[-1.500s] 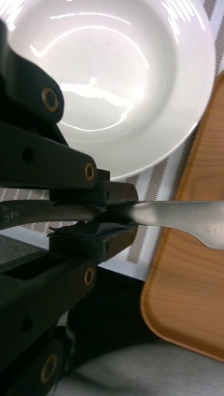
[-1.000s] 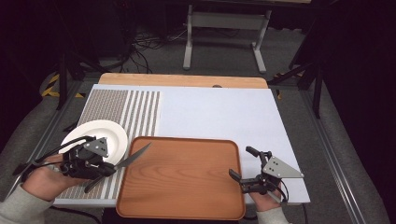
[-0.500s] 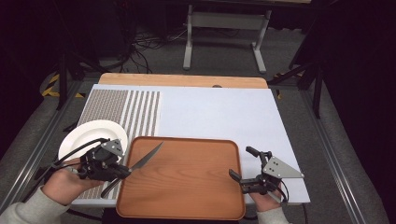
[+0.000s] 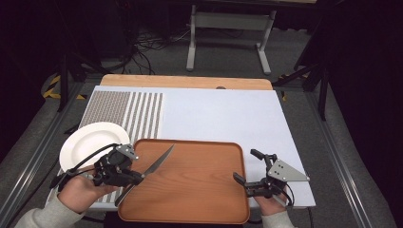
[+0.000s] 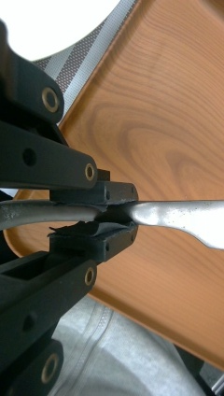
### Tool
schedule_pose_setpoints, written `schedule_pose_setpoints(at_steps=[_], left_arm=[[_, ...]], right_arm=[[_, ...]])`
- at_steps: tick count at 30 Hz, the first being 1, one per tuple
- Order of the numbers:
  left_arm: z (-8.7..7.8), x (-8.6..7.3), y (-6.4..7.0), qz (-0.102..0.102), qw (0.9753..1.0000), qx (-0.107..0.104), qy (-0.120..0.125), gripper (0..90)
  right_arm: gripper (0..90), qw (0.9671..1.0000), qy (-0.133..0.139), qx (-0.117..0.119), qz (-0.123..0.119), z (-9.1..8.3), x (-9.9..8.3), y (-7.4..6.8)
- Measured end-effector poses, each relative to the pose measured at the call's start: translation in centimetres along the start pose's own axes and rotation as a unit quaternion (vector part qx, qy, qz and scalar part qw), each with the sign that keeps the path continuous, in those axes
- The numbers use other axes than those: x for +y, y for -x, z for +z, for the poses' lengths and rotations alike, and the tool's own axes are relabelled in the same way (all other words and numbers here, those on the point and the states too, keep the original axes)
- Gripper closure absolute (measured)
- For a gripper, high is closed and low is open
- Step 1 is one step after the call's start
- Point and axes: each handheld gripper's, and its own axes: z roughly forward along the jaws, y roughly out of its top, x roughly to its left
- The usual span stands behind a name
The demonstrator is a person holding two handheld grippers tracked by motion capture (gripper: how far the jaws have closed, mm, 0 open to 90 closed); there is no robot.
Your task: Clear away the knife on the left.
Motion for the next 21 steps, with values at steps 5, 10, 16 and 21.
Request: schedule_pose_setpoints(at_steps=[5,10,16,21], left_arm=[[0.7,0.3,0.2,-0.004,1.0000,0.000,-0.001,80.0],[1.4,0.6,0.2,-0.010,0.9999,0.001,-0.007,80.1],[2.4,0.6,0.2,-0.017,0.9998,-0.001,-0.014,80.0],[3.4,0.4,-0.2,-0.022,0.9996,-0.002,-0.019,80.0]], right_arm=[[1.9,1.0000,0.000,0.001,0.000,0.0,0.0,0.0],[1.9,1.0000,0.000,0.000,-0.002,0.0,0.0,0.0],[1.9,1.0000,0.002,0.001,-0.001,-0.1,0.0,0.0],[1.9,1.0000,0.002,0.003,-0.001,0.0,0.0,-0.1]])
